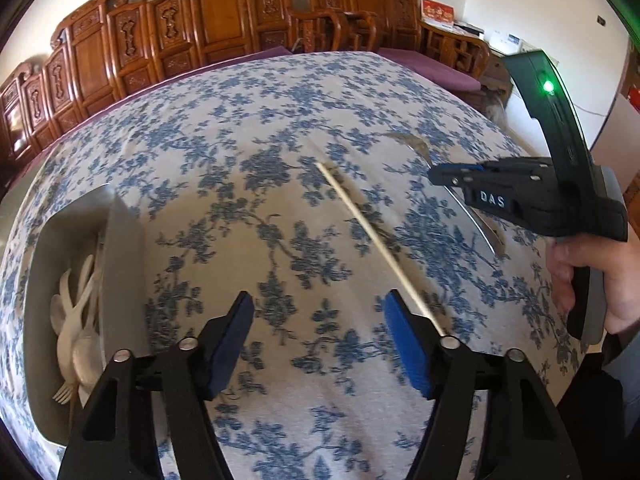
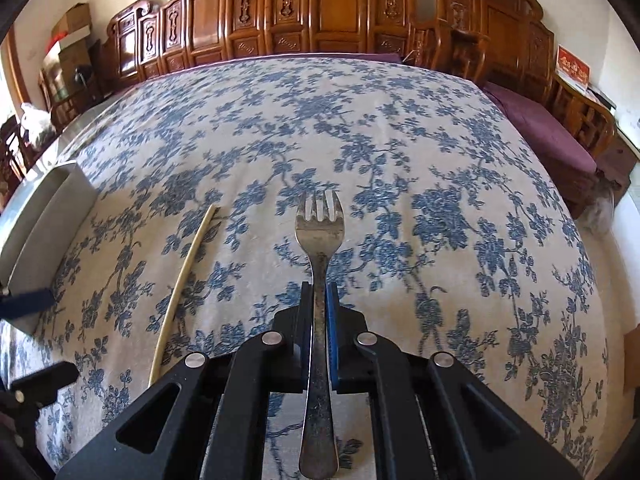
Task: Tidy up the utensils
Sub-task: 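Grasp a wooden chopstick with the left gripper while the right holds the metal fork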
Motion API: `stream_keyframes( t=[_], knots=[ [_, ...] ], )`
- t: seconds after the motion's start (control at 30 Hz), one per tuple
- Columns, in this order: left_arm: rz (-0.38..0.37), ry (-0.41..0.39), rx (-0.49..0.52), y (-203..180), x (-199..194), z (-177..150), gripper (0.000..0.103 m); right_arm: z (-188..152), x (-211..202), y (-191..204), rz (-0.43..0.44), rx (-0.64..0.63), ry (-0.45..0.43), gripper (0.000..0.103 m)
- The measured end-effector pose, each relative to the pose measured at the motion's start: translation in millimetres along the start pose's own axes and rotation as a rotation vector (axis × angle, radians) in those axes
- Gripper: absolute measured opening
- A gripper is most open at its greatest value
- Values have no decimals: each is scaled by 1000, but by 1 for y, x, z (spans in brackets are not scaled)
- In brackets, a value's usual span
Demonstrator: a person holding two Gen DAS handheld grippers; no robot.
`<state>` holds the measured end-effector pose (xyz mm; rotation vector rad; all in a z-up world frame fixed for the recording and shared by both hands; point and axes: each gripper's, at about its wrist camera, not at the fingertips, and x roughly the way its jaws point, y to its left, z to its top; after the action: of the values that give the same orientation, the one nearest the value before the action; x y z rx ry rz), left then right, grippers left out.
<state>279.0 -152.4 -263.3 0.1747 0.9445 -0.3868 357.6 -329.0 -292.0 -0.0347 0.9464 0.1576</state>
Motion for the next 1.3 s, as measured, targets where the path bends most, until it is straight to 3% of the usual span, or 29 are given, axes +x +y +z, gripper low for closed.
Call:
stream_keyframes(
  t=[0.37,0.63,0.77,0.9,1.3],
  knots=[
    [8,23,12,-25,27,25,53,-4,2,-14,46,46,19,8],
    [-12,69,0,-38,59,37,25,-9,-2,-27,64,86,13,8],
    [1,62,-11,-37,66,43,21,-10,-2,-28,66,87,16,8],
    [16,63,-17,-35,69,47,9,-11,-2,-26,69,81,17,8],
    [29,55,-57,-8,43,25,4,-9,-7,0,88,33,5,8]
  ],
)
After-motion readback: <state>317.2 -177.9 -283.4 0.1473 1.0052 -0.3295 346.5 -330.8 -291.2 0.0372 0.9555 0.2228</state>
